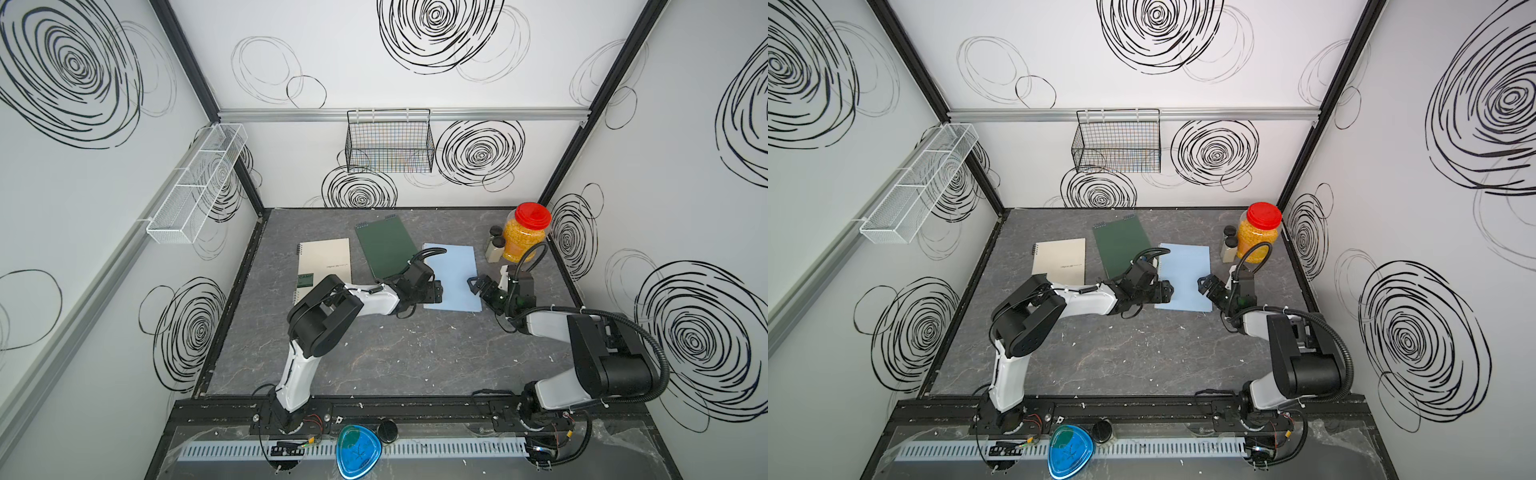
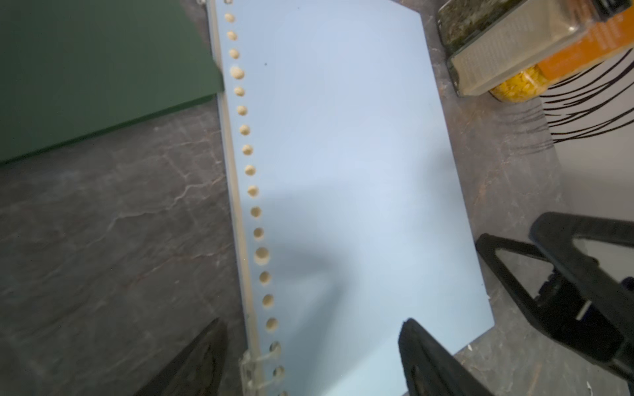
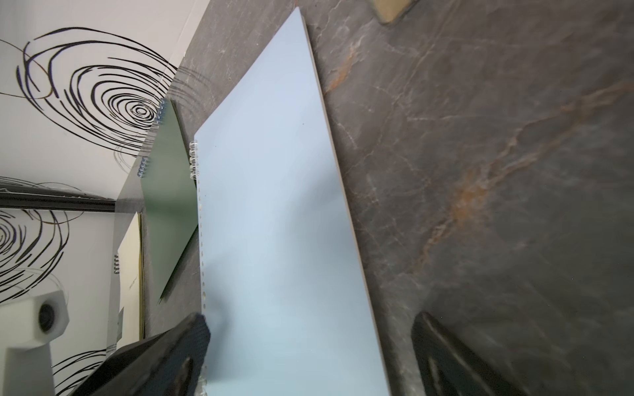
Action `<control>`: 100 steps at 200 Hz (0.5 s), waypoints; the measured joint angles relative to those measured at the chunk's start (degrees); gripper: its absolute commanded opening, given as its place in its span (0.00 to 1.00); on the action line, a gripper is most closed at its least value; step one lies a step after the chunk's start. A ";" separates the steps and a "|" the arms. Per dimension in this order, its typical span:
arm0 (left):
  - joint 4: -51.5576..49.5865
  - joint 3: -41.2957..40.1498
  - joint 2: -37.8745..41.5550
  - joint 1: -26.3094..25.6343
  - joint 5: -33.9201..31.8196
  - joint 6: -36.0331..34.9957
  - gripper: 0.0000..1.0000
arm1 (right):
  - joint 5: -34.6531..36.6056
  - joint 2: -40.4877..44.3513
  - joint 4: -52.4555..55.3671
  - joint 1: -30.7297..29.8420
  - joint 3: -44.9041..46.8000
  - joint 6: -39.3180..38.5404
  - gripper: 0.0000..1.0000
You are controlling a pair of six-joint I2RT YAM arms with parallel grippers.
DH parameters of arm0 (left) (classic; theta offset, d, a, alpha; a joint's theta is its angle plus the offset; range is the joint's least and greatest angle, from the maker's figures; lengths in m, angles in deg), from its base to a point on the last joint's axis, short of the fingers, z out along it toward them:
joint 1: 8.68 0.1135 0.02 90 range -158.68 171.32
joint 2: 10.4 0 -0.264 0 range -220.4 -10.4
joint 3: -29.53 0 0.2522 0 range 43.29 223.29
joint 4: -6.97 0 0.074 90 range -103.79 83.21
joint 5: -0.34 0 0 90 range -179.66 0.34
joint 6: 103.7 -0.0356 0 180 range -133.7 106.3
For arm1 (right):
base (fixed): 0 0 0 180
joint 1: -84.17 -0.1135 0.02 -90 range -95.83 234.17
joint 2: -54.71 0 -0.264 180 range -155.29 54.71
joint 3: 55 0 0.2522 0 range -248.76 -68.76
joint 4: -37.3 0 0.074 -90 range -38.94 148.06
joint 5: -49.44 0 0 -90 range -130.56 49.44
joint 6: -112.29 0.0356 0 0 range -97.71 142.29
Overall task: Tear off pages from different notebooks
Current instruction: Move the notebook to the center of the board.
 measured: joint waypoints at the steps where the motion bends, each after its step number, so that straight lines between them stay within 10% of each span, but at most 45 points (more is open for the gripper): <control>1: 0.09 0.17 -0.17 0.02 0.07 0.00 0.82 | -0.04 -0.07 -0.07 0.00 0.00 0.00 0.96; 100: 3.72 1.25 -2.10 1.64 3.41 0.42 0.81 | 2.78 -1.64 -3.26 -4.17 -0.26 0.42 0.95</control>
